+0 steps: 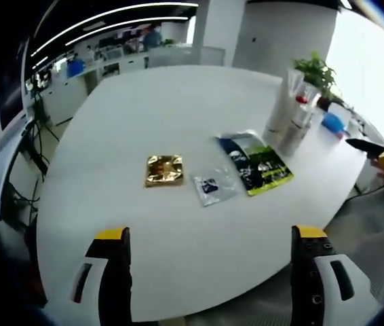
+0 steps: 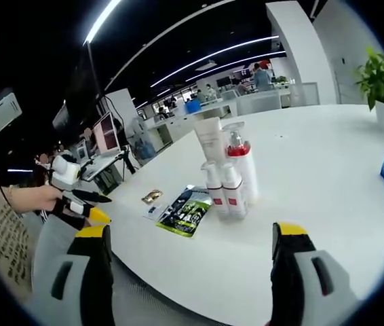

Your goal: Arrange the skincare products in the storage area until every visible bottle or jar stands upright without overlapping.

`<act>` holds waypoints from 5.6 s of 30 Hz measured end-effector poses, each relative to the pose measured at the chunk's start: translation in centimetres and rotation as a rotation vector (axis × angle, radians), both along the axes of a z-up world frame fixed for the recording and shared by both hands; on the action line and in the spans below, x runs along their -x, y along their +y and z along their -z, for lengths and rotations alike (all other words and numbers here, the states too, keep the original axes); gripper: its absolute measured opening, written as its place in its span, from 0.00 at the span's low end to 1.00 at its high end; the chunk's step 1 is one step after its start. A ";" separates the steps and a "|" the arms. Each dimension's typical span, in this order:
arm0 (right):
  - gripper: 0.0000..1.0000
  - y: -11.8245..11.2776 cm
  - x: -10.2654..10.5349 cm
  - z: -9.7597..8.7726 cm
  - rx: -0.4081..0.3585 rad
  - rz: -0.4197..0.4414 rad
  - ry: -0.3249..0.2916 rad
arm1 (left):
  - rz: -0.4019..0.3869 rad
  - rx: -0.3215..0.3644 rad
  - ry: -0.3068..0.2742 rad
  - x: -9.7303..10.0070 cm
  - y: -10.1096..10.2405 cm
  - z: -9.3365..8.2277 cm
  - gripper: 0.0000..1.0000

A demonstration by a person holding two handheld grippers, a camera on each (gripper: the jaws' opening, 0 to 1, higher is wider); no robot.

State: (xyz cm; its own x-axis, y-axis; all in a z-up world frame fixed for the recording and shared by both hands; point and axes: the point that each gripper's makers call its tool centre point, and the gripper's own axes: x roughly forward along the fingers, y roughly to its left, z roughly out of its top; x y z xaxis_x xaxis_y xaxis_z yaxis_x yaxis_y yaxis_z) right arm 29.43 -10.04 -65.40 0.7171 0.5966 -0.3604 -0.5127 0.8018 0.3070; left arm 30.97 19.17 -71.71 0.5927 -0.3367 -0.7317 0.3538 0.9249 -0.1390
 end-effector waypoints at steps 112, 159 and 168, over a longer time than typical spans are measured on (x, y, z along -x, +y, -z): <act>0.99 -1.7 -1.0 1.2 0.005 0.091 0.060 | 0.346 -0.333 0.166 -14.1 0.5 3.7 0.35; 0.99 -2.6 -1.2 1.8 0.010 0.128 0.084 | 1.151 -0.549 0.189 -16.1 -6.8 5.8 0.36; 0.99 -2.7 -1.2 2.0 0.016 0.131 0.089 | 1.208 -0.573 0.205 -15.6 -7.0 6.6 0.36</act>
State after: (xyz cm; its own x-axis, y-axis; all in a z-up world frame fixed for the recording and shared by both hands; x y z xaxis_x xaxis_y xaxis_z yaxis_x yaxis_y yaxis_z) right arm 30.67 -12.78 -67.38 0.7532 0.4936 -0.4348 -0.3743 0.8652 0.3337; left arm 46.58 12.21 -78.34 0.0104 -0.1857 -0.9826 0.9999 -0.0014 0.0108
